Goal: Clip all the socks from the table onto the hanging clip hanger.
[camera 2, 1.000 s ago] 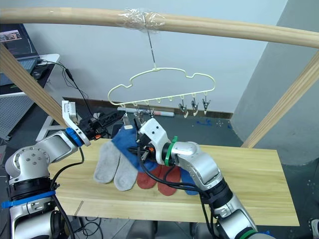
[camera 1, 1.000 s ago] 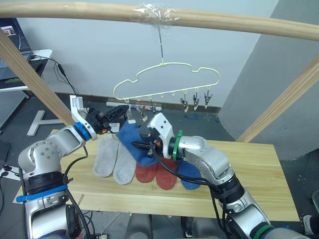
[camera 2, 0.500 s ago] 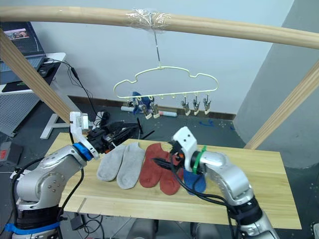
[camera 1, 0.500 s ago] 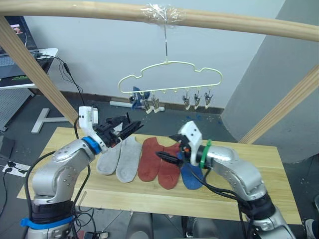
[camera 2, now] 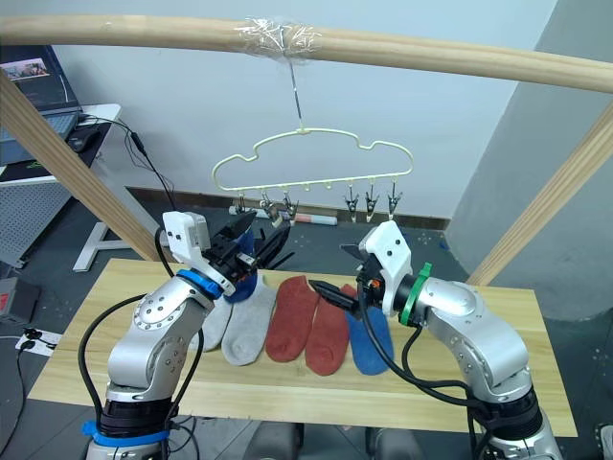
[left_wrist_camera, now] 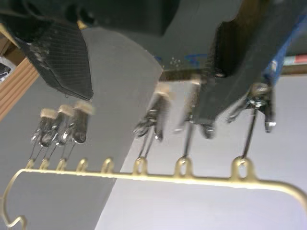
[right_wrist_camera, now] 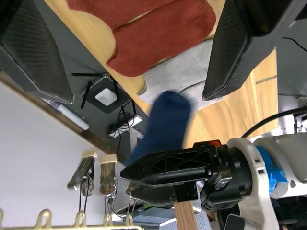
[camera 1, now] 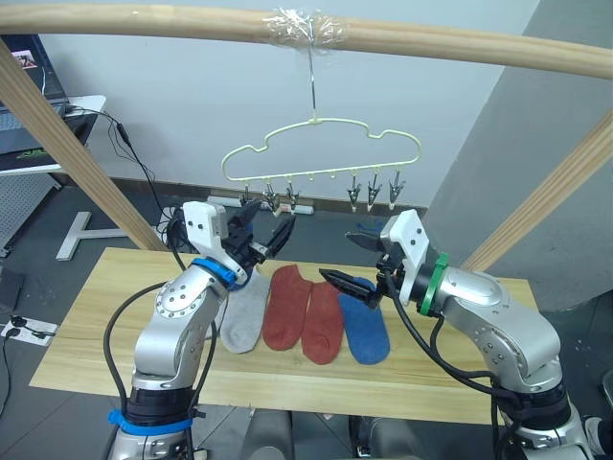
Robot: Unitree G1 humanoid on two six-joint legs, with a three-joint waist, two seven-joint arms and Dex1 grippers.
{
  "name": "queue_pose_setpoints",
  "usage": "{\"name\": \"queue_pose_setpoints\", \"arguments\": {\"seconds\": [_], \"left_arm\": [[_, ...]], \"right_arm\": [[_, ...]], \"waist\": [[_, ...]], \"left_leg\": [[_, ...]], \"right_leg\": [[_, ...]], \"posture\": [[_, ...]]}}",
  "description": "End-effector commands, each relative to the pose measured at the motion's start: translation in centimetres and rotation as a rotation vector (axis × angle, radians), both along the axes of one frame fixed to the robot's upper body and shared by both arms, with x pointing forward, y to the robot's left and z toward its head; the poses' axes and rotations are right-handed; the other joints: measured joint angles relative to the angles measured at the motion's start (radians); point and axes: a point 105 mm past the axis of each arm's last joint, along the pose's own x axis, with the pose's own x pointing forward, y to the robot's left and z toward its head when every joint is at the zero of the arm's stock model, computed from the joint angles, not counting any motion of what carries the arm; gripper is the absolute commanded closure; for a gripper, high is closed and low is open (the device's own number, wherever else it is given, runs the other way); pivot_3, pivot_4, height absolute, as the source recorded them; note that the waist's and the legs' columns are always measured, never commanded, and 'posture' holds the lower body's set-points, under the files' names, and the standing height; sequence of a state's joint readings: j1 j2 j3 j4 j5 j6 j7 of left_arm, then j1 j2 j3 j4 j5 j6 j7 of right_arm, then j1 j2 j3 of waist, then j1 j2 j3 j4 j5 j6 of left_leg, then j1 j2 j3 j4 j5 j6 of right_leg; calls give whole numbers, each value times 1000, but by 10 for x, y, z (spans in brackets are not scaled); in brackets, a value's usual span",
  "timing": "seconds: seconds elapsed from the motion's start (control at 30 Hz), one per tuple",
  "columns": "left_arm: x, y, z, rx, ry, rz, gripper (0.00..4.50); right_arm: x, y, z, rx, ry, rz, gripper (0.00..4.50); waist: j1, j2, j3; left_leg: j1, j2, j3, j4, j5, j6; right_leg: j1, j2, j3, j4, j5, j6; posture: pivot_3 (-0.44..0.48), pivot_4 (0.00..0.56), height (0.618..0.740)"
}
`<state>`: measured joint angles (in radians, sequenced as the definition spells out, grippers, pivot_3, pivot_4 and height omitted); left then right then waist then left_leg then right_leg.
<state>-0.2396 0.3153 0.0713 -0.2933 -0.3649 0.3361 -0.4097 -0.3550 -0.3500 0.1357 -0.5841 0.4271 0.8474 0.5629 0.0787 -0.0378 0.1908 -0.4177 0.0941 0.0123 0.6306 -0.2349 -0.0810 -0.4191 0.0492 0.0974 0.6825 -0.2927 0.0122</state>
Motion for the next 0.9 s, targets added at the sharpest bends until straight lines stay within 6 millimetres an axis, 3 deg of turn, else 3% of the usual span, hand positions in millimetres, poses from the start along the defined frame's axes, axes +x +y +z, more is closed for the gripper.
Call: {"name": "queue_pose_setpoints", "arguments": {"seconds": [0.03,0.67,0.9], "left_arm": [[2,-1,4,-4,-24,21,2082],[25,-6,-2,-51,-25,121,2082],[32,0,-1,-62,-33,170,2082]], "right_arm": [[-4,-1,18,25,-64,8,0],[-2,-6,31,22,-98,-3,0],[-1,-9,33,18,-103,-12,0]], "waist": [[0,0,0],[1,0,0],[0,0,0]], "left_leg": [[0,0,0,0,0,0],[0,0,-2,7,0,0],[0,-1,-4,13,0,0]], "right_leg": [[0,0,0,0,0,0],[4,0,-2,1,0,0],[6,0,-3,6,0,0]], "posture": [[190,176,740],[187,175,740],[170,169,740]]}}
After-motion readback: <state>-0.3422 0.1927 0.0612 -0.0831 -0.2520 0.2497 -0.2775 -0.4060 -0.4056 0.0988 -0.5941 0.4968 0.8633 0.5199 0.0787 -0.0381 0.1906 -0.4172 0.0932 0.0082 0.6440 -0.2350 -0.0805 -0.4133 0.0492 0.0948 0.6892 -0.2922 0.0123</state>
